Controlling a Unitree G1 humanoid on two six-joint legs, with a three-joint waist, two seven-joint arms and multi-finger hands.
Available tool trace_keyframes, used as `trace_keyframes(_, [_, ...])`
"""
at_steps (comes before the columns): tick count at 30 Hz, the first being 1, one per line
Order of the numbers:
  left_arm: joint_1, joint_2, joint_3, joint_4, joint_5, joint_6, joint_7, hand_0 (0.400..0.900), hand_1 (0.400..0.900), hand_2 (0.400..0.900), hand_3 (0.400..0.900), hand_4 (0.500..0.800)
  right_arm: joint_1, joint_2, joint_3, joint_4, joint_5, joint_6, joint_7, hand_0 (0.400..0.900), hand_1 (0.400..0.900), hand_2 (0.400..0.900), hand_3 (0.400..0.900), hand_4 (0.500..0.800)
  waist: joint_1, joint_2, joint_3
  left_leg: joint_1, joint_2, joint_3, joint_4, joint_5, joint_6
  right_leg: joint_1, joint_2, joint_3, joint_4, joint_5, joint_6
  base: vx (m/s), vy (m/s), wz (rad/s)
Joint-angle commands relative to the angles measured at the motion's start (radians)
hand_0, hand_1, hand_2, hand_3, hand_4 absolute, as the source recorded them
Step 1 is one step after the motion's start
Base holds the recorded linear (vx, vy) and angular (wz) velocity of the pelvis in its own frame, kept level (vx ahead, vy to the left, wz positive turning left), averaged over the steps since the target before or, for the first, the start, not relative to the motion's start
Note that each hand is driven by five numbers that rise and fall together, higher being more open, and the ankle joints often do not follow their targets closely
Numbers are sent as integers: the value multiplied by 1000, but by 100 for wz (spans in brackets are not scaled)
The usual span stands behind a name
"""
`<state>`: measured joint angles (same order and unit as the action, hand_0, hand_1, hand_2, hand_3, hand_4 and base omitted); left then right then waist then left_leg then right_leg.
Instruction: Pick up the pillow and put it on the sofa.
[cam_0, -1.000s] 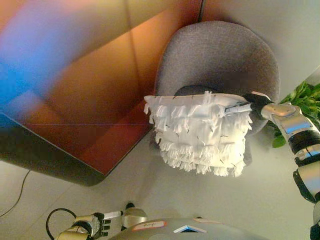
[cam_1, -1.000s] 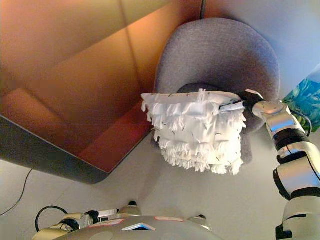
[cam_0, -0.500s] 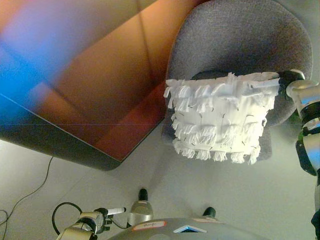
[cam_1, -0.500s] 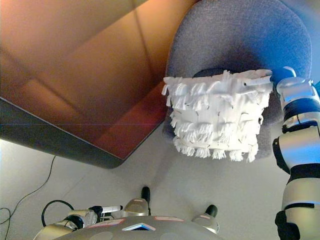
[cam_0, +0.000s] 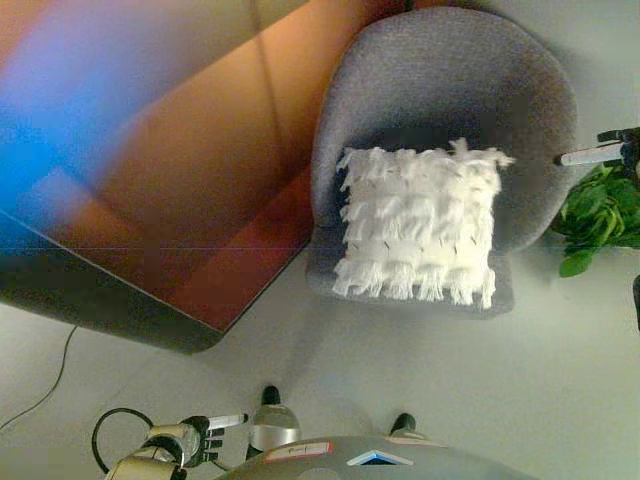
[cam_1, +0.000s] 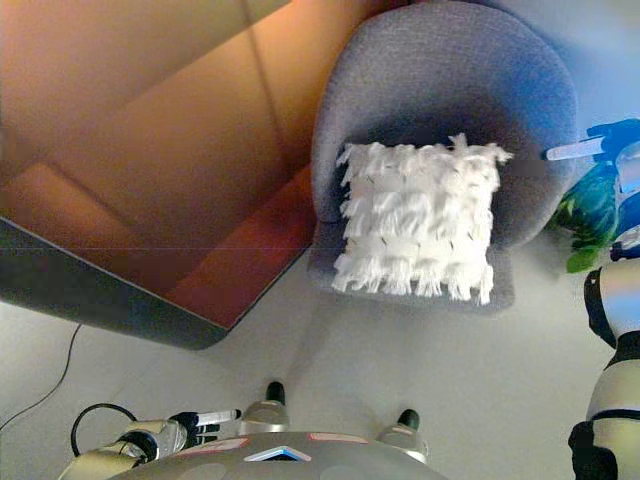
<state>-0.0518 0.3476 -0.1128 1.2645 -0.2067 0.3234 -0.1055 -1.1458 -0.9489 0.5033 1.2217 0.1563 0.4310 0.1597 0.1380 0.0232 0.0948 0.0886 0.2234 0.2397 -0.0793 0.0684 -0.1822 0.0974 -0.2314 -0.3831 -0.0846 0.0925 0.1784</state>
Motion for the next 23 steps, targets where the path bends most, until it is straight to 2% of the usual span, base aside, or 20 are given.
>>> trace_keyframes(1, [-11, 88, -48, 79, 59, -15, -17, 900, 900, 900, 900, 800, -115, -83, 33, -26, -38, -49, -30, 900, 900, 900, 900, 800, 17, -31, -90, -25, 57, -13, -8, 35, -10, 5, -79, -7, 10, 20, 37, -33, -37, -13])
trace_keyframes(4, [-18, 94, -47, 70, 55, -15, -25, 900, 900, 900, 900, 800, 31, -61, -49, -96, 16, -82, -42, 900, 900, 900, 900, 800, 7, -41, -95, -17, 56, -10, -8, 32, -3, 10, -78, 2, 11, 19, 36, -46, -30, -12])
trace_keyframes(7, [-39, 88, -56, 56, 33, -19, -15, 900, 900, 900, 900, 800, 277, 36, -196, -177, 97, -121, -97, 900, 900, 900, 900, 800, -13, -45, -98, -2, 54, 3, -8, 28, 4, 18, -76, 11, 15, 21, 34, -57, -27, -10])
trace_keyframes(8, [-52, 88, -55, 49, 23, -18, -12, 900, 900, 900, 900, 800, 381, 93, -254, -183, 110, -165, -124, 900, 900, 900, 900, 800, -20, -43, -98, 6, 52, 7, -8, 25, 8, 22, -74, 19, 16, 21, 35, -58, -30, -8])
trace_keyframes(10, [-67, 89, -54, 46, 15, -22, -17, 900, 900, 900, 900, 800, 485, 173, -298, -184, 104, -192, -133, 900, 900, 900, 900, 800, -28, -44, -99, 13, 52, 11, -8, 22, 13, 23, -73, 29, 18, 20, 33, -72, -22, -8])
trace_keyframes(11, [-86, 80, -60, 45, 0, -22, -8, 900, 900, 900, 900, 800, 577, 258, -317, -175, 103, -242, -164, 900, 900, 900, 900, 800, -37, -41, -97, 21, 54, 19, -8, 20, 16, 27, -73, 33, 18, 22, 31, -78, -8, -7])
trace_keyframes(15, [-105, 52, -62, 44, -25, -35, 17, 900, 900, 900, 900, 800, 747, 412, -334, -114, 123, -342, -156, 900, 900, 900, 900, 800, -54, -38, -100, 39, 56, 37, -8, 20, 18, 34, -72, 46, 16, 28, 30, -64, 14, -8])
trace_keyframes(18, [-100, 28, -50, 49, -35, -54, 34, 900, 900, 900, 900, 800, 834, 487, -337, -70, 118, -405, -156, 900, 900, 900, 900, 800, -64, -36, -98, 48, 58, 49, -8, 21, 18, 38, -72, 55, 13, 32, 30, -49, 43, -10])
trace_keyframes(23, [-81, -19, -29, 57, -53, -109, 41, 900, 900, 900, 900, 800, 914, 590, -312, -22, 92, -447, -132, 900, 900, 900, 900, 800, -74, -37, -98, 58, 58, 59, -8, 17, 18, 43, -74, 52, 8, 35, 26, -35, 44, -5])
